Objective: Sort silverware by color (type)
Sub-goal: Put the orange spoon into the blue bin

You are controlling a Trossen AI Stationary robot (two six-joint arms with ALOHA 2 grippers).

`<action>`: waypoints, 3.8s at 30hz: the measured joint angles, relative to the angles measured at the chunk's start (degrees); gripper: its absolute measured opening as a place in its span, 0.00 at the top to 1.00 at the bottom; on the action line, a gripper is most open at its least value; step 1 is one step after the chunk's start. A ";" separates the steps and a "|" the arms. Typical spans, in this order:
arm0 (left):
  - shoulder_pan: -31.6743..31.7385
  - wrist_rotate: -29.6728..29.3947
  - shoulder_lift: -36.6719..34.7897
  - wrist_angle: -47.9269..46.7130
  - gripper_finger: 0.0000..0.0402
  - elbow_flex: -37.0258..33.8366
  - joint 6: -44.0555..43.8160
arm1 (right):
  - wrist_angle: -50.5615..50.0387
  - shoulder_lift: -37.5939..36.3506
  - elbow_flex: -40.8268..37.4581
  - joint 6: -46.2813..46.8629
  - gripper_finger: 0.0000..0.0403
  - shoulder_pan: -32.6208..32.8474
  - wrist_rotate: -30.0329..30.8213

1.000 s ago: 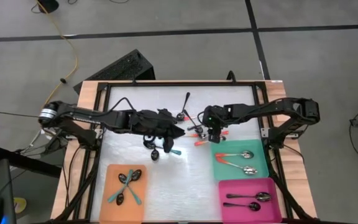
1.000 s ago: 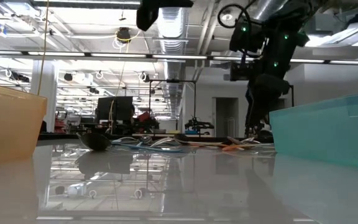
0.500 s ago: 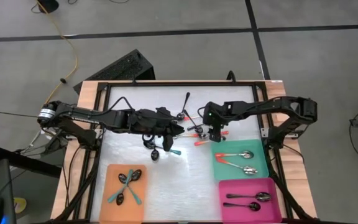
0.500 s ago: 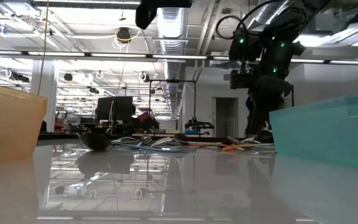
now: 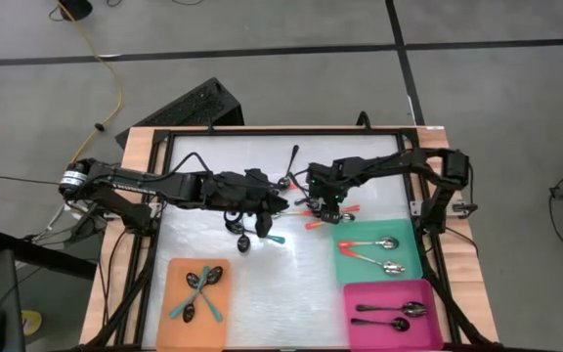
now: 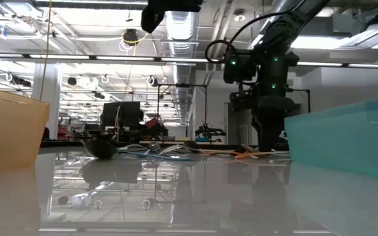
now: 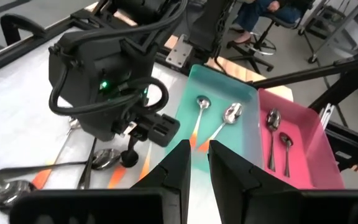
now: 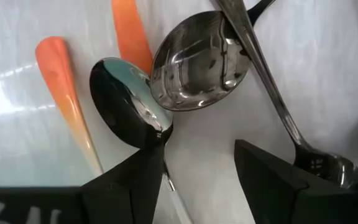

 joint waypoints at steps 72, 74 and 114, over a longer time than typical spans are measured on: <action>-0.01 -0.18 0.02 -2.21 0.89 0.00 -0.66 | -2.72 1.03 3.99 -2.84 0.99 2.12 6.12; -0.01 -0.18 0.02 -2.21 0.89 0.00 -0.68 | -3.16 1.00 4.94 -2.85 0.99 2.12 6.12; -15.55 -33.86 -28.64 -29.48 0.89 0.06 -6.34 | -35.50 -24.56 26.41 6.38 0.99 4.50 9.62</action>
